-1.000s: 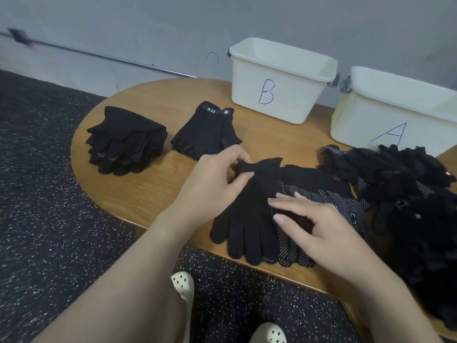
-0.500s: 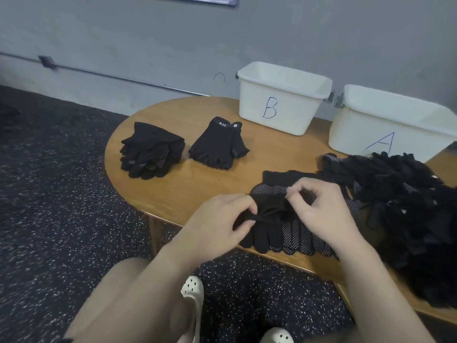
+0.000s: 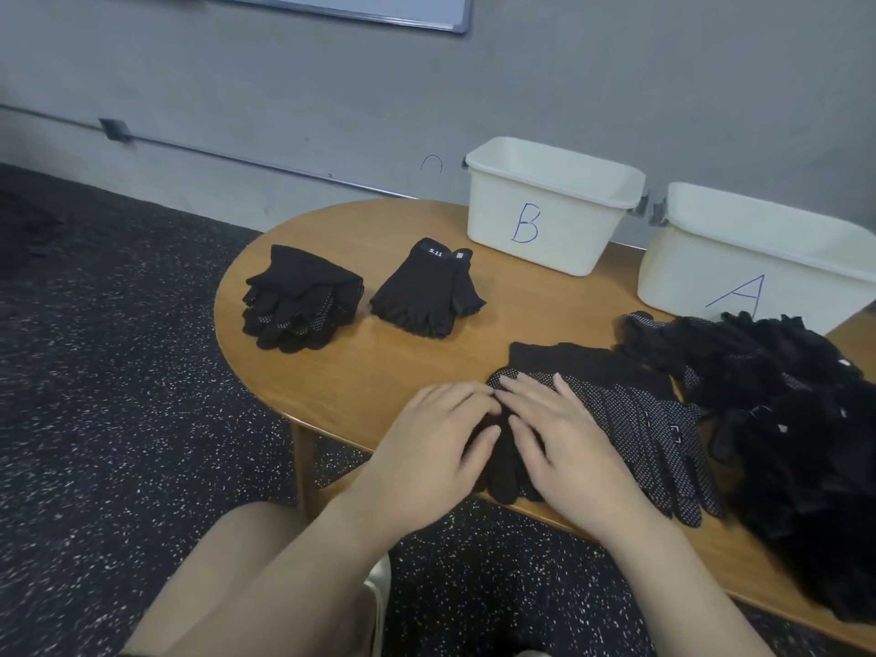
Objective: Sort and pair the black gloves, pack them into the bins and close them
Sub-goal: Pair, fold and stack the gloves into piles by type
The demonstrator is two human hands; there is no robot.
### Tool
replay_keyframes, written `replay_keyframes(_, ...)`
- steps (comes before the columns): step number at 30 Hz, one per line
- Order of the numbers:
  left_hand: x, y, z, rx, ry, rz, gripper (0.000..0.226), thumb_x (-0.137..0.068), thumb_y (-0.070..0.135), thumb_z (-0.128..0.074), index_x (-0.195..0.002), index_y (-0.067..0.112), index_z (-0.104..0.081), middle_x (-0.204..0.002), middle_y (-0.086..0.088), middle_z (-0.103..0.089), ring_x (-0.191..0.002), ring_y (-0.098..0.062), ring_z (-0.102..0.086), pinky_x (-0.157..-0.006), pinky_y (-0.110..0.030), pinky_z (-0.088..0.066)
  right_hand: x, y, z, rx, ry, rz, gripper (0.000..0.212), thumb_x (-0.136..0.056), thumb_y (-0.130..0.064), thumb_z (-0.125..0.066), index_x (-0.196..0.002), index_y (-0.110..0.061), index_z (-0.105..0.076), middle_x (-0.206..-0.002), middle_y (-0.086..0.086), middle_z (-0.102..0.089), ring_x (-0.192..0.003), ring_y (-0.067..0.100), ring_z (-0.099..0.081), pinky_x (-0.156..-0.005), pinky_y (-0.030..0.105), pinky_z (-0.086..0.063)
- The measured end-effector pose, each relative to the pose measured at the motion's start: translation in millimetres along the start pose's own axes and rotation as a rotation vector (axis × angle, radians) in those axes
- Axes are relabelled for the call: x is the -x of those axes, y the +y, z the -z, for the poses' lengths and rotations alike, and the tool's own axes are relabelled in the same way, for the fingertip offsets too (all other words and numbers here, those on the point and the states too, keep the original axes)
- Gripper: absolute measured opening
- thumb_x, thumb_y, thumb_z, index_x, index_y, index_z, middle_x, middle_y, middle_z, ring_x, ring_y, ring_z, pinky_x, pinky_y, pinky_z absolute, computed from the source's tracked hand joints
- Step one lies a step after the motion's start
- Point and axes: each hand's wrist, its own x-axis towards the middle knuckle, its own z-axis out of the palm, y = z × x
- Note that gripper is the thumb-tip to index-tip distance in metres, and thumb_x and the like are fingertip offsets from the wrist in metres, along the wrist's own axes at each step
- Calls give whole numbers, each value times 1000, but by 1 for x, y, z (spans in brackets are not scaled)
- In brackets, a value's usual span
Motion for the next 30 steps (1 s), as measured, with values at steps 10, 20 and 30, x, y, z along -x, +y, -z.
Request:
replay_keyframes(10, 6, -3, -10, -225, -239, 149, 66, -109, 44, -18, -166, 17, -2, -174, 3, 1, -158, -6, 7, -129, -34, 6, 12, 21, 8, 285, -193, -208, 84, -93, -74, 9, -164, -29, 7, -168, -15, 17, -151, 6, 32, -124, 36, 20)
replay_keyframes(20, -36, -10, 5, -10, -81, 258, 39, -94, 53, -60, -127, 32, -64, -110, 19, -61, -111, -6, -49, -103, -33, -29, -3, 26, 26, 57, -44, -132, 65, -101, -60, -28, -153, -27, -45, -161, -16, -38, -155, -2, -4, -129, 34, 3)
replay_keyframes(30, -45, -22, 13, 426, -198, 385, 14, -87, 30, -81, -83, 31, -67, -85, 12, -71, -89, -9, -67, -82, -38, -55, -23, 25, 30, -80, -77, -110, 48, -93, -46, -68, -138, -31, -60, -144, -12, -58, -144, -2, -36, -129, 29, -5)
